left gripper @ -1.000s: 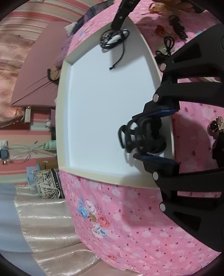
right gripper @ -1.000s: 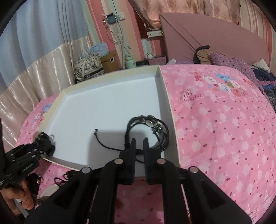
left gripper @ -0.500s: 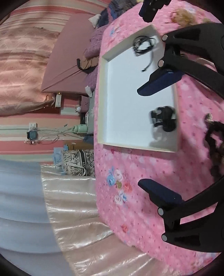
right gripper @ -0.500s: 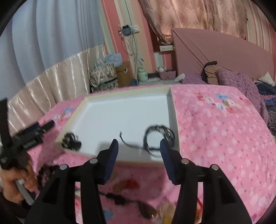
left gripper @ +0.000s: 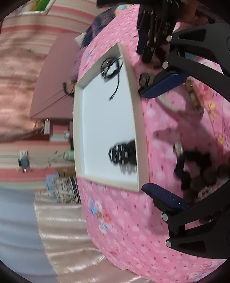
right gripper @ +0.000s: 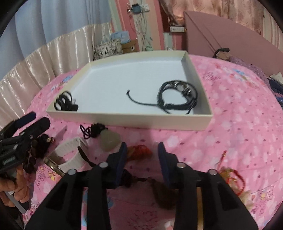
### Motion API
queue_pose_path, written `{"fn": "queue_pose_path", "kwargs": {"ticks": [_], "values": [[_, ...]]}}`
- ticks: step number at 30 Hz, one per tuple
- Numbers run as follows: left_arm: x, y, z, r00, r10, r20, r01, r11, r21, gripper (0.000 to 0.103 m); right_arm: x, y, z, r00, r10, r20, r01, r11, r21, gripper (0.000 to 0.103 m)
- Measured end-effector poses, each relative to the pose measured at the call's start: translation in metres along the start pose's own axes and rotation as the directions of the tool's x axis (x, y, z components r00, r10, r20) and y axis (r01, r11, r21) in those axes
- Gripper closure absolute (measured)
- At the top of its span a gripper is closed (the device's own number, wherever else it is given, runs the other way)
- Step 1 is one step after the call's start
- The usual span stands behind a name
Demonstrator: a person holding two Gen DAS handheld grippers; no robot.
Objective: Organize jewelry
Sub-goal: 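Grasp the jade pendant with left tool while right grasps gourd pendant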
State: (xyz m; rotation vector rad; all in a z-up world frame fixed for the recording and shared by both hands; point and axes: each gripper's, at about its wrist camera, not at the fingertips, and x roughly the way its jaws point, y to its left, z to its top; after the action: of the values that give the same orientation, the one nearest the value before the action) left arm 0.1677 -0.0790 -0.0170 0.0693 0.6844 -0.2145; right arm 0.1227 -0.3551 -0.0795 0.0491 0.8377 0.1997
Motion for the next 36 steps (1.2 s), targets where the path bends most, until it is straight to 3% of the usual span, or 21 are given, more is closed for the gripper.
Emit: {"fn": "queue_pose_path", "kwargs": {"ticks": [3,6,13,18,21,23,25,26,27,36], "values": [[-0.001,-0.014,0.001,1.000,-0.015,0.005,0.015,0.999,0.045,0.007,0.002,0.002,-0.002,0.999,-0.037,-0.021,0.036,0.999,-0.030,0.096],[-0.001,-0.019,0.000,0.999,-0.032,-0.004,0.032,0.998,0.046,0.007,-0.003,-0.002,-0.004,0.999,-0.032,-0.012,0.032,0.999,-0.029,0.096],[0.003,-0.033,0.004,0.999,-0.029,-0.022,0.030,0.997,0.073,0.007,-0.031,-0.033,0.002,0.996,-0.004,0.095,-0.003,0.997,0.081,0.096],[0.017,-0.057,0.005,0.998,-0.026,-0.060,0.032,0.994,0.105,0.008,-0.032,-0.040,0.004,0.995,0.006,0.102,-0.016,0.995,0.102,0.096],[0.028,-0.071,0.005,0.997,-0.004,-0.079,0.016,0.988,0.153,0.024,-0.031,-0.046,0.006,0.995,0.011,0.101,-0.023,0.993,0.115,0.096],[0.038,-0.076,0.004,0.994,0.000,-0.105,0.018,0.986,0.167,0.045,-0.030,-0.048,0.006,0.995,0.015,0.099,-0.027,0.992,0.123,0.096],[0.047,-0.077,0.001,0.988,-0.041,-0.147,0.064,0.986,0.152,0.080,-0.030,-0.049,0.006,0.995,0.015,0.100,-0.028,0.992,0.125,0.096],[0.048,-0.078,0.000,0.988,-0.050,-0.146,0.072,0.986,0.152,0.082,-0.030,-0.050,0.006,0.995,0.017,0.101,-0.030,0.992,0.126,0.096],[0.046,-0.077,0.000,0.991,-0.038,-0.125,0.057,0.986,0.156,0.097,-0.031,-0.050,0.007,0.994,0.019,0.104,-0.032,0.991,0.127,0.096],[-0.005,-0.037,0.032,0.995,-0.100,0.019,0.099,0.994,0.052,0.101,-0.056,-0.040,0.019,0.977,0.079,0.197,-0.100,0.990,0.101,0.096]]}}
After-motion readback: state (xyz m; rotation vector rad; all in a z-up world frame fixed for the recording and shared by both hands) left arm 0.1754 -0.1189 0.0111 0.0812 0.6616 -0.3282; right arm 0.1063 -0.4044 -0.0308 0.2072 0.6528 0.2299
